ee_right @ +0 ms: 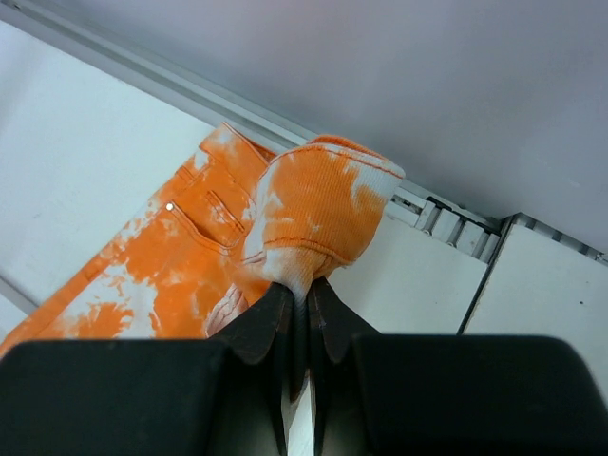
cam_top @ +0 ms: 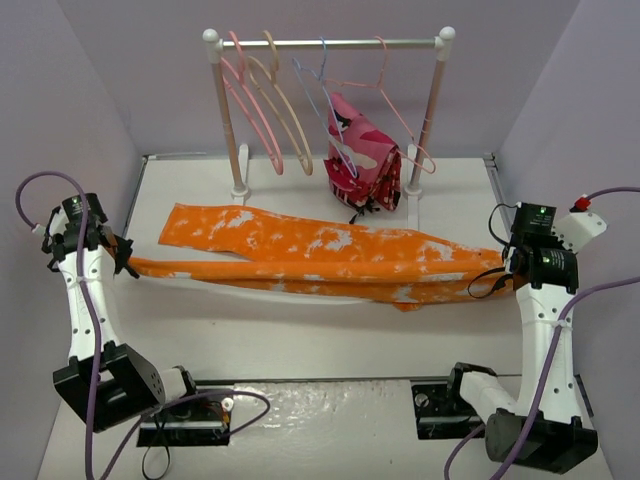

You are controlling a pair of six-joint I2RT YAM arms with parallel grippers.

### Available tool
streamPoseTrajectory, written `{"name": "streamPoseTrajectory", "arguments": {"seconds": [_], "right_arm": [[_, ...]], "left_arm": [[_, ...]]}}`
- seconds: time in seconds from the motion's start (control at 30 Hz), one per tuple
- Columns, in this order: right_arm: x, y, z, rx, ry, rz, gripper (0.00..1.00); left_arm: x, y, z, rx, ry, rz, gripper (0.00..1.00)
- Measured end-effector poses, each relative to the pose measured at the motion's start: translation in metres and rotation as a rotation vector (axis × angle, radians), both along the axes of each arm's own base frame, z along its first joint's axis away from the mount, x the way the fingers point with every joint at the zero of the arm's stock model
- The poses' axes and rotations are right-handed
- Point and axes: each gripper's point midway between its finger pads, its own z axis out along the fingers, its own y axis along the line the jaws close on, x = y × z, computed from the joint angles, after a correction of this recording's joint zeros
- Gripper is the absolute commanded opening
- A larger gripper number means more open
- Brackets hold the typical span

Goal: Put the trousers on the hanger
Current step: Fold the trousers at the center of the board.

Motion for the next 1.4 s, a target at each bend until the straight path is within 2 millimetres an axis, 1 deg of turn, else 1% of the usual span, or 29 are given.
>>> {"name": "streamPoseTrajectory", "arguments": {"seconds": [0.2, 0.3, 0.37, 0.53, 0.73, 0.9, 1.03, 1.1, 1.13, 1.23, 1.3, 1.4], "right_arm": [[0.024, -0.007, -0.036, 0.061, 0.104, 0.005, 0.0], [0.029, -0.013, -0.055, 0.107, 0.135, -0.009, 0.0], [0.03, -0.014, -0.062, 0.126, 0.148, -0.015, 0.0], [0.03, -0.014, -0.063, 0.129, 0.13, -0.013, 0.0], [0.019, -0.011, -0.066, 0.126, 0.114, -0.017, 0.0], [0.015, -0.01, -0.057, 0.107, 0.078, -0.018, 0.0], [0.015, -0.012, -0.056, 0.105, 0.075, -0.028, 0.0], [0.016, -0.013, -0.06, 0.112, 0.087, -0.037, 0.0], [0.018, -0.015, -0.062, 0.118, 0.097, -0.043, 0.0], [0.028, -0.019, -0.072, 0.135, 0.126, -0.053, 0.0], [0.035, -0.022, -0.08, 0.144, 0.14, -0.061, 0.0], [0.046, -0.025, -0.088, 0.157, 0.153, -0.069, 0.0]], "left_arm": [[0.019, -0.001, -0.026, -0.01, 0.075, -0.084, 0.0], [0.025, -0.004, -0.038, -0.017, 0.113, -0.126, 0.0], [0.026, -0.006, -0.039, -0.014, 0.121, -0.142, 0.0], [0.025, -0.006, -0.025, 0.017, 0.082, -0.153, 0.0], [0.021, -0.004, -0.011, 0.089, 0.065, -0.154, 0.0], [0.021, -0.002, -0.008, 0.113, 0.067, -0.144, 0.0], [0.025, -0.004, -0.013, 0.109, 0.086, -0.155, 0.0], [0.035, -0.005, -0.014, 0.114, 0.104, -0.177, 0.0], [0.044, -0.007, -0.014, 0.119, 0.116, -0.198, 0.0], [0.075, -0.014, -0.016, 0.139, 0.134, -0.262, 0.0], [0.093, -0.017, -0.021, 0.145, 0.148, -0.292, 0.0], [0.107, -0.019, -0.032, 0.131, 0.176, -0.308, 0.0]]}}
